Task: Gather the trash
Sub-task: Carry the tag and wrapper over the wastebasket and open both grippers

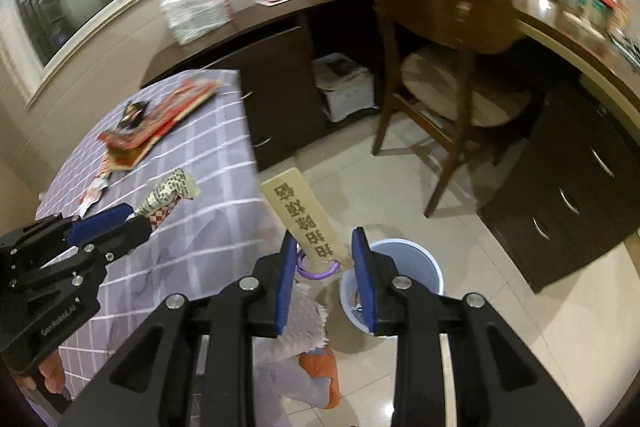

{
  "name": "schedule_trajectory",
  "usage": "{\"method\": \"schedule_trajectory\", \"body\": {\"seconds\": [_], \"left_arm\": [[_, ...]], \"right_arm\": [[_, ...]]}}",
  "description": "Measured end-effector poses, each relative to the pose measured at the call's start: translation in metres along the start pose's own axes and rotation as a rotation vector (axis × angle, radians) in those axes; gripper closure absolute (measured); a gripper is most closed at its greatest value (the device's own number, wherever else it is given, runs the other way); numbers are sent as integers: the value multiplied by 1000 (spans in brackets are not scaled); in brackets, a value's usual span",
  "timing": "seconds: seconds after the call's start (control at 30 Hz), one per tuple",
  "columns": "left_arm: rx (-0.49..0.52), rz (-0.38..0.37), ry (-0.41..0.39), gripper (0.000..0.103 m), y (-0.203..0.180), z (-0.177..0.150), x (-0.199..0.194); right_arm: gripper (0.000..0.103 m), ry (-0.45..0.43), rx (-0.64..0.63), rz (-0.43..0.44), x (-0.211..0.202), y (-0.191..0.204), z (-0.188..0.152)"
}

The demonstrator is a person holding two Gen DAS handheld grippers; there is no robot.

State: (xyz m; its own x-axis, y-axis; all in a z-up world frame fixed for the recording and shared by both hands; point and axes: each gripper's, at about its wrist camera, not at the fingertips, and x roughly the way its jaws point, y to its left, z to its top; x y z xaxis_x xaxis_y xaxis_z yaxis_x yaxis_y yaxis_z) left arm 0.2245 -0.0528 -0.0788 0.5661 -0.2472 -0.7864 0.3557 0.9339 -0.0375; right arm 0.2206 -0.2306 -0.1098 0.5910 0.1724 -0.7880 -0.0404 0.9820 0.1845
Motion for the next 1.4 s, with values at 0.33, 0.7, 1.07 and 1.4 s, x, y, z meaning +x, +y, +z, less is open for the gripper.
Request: {"method": "schedule_trajectory", "body": {"seconds": [0.33,0.7,1.07,1.4], "left_arm": [[96,-61,75,79,-68,23,52],[214,-11,96,42,-117,34,103],[183,13,125,42,-102,32,111],[171,15,121,42,-98,28,102]], "right_arm": [[75,50,157,-77,11,-83,-21],[74,124,223,-121,41,-126,-34],[29,80,166,-152,49,-115,-23],[29,126,176,-128,50,-109,-24]]}}
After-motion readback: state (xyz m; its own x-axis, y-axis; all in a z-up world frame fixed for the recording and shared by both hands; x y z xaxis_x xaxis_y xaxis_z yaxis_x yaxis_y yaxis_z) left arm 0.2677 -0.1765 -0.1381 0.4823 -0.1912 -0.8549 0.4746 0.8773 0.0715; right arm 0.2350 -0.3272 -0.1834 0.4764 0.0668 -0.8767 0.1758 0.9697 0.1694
